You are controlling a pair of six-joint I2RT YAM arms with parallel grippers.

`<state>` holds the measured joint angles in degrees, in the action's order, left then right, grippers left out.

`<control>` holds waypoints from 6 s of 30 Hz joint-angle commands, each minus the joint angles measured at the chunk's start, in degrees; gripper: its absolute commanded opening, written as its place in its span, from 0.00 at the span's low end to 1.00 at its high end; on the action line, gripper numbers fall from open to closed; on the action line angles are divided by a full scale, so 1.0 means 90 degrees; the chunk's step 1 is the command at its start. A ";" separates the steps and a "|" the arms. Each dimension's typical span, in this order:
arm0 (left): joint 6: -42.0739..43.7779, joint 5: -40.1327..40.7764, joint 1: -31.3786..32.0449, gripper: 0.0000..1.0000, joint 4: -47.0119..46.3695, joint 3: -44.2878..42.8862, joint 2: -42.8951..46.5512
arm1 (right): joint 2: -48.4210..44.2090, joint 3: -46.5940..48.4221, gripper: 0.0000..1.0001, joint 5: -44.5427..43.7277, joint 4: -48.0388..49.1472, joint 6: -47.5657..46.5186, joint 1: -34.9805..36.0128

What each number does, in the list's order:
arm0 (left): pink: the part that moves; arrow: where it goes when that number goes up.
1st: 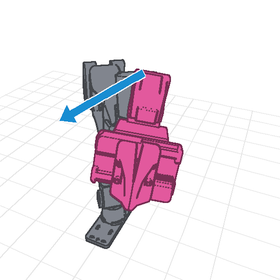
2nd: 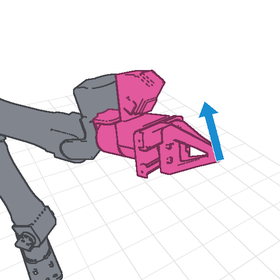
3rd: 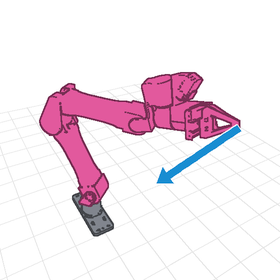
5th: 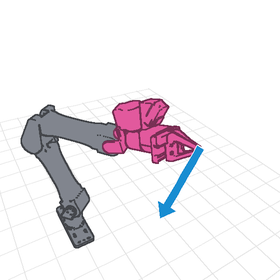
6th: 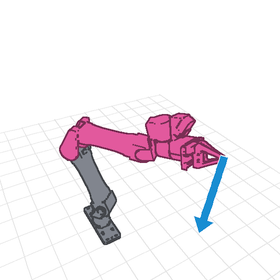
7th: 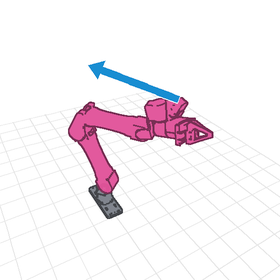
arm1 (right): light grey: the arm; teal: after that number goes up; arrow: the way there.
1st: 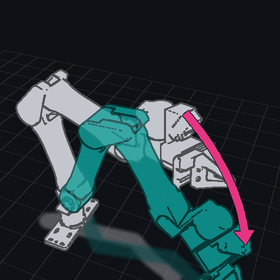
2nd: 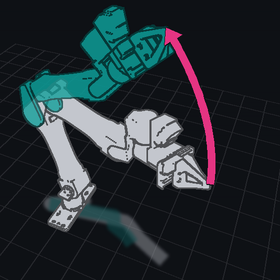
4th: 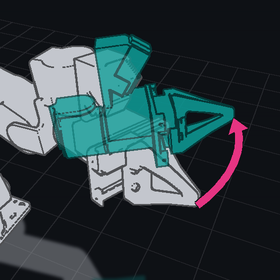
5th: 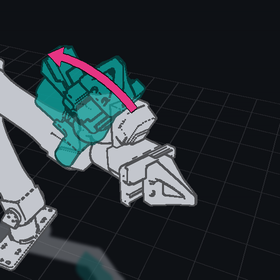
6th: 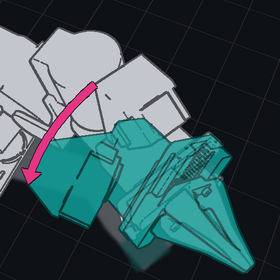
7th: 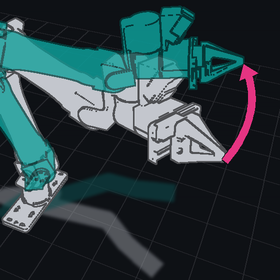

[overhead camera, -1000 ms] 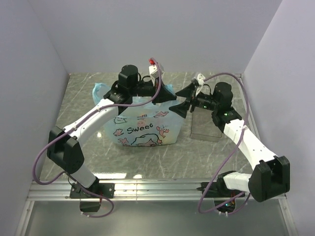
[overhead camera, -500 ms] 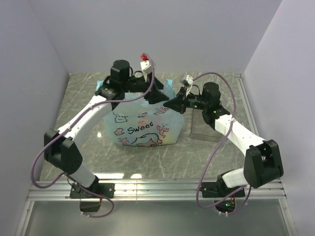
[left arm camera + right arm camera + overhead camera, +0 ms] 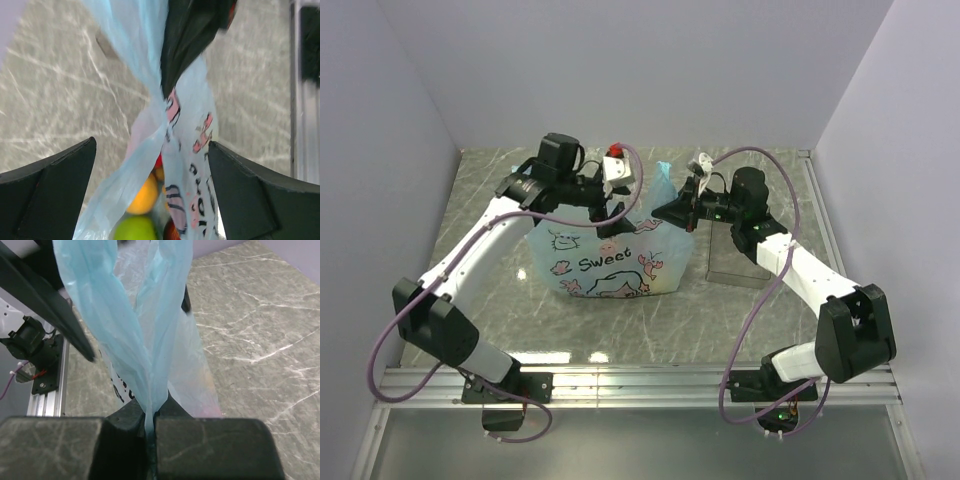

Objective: Place the fake fruits into the plastic bag and tie a complex knot

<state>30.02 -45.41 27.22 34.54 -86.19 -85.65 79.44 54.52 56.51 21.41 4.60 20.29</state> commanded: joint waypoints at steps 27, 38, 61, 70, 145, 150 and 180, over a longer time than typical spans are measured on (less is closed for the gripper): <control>-0.0250 0.1217 0.0090 0.00 -0.3077 0.4020 0.0122 | 0.2520 0.1294 0.00 -0.2557 -0.1694 0.3717 -0.0282; 0.0366 0.1081 0.0247 0.03 -0.2169 0.3641 -0.0298 | 0.3078 0.1979 0.00 -0.2734 -0.3138 0.3054 -0.0195; -0.2389 0.2222 -0.0329 0.98 -0.0637 0.0535 0.1703 | 0.2492 0.2506 0.36 -0.2304 -0.4253 0.1227 -0.0009; -0.2272 0.3200 -0.1178 0.98 0.0116 0.0164 0.1656 | 0.1682 0.2643 0.73 -0.2597 -0.4654 0.0837 -0.0009; -0.5113 0.2135 -0.1833 0.00 -0.1641 0.0905 0.1596 | 0.3761 0.1276 0.36 -0.2139 0.1119 0.2996 0.2989; -0.5123 0.2145 -0.1911 0.00 -0.1963 0.1071 0.1645 | 0.4005 0.1617 0.41 -0.2080 0.0308 0.2653 0.2980; -0.1705 -0.1468 -0.3885 0.99 -0.0361 0.3746 0.2603 | 0.3683 0.1920 0.00 -0.2109 0.0044 0.2380 0.2921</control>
<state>8.97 -52.75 -8.38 34.68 -54.04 -62.30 114.85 68.84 37.15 22.22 27.42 46.37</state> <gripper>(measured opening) 0.994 0.008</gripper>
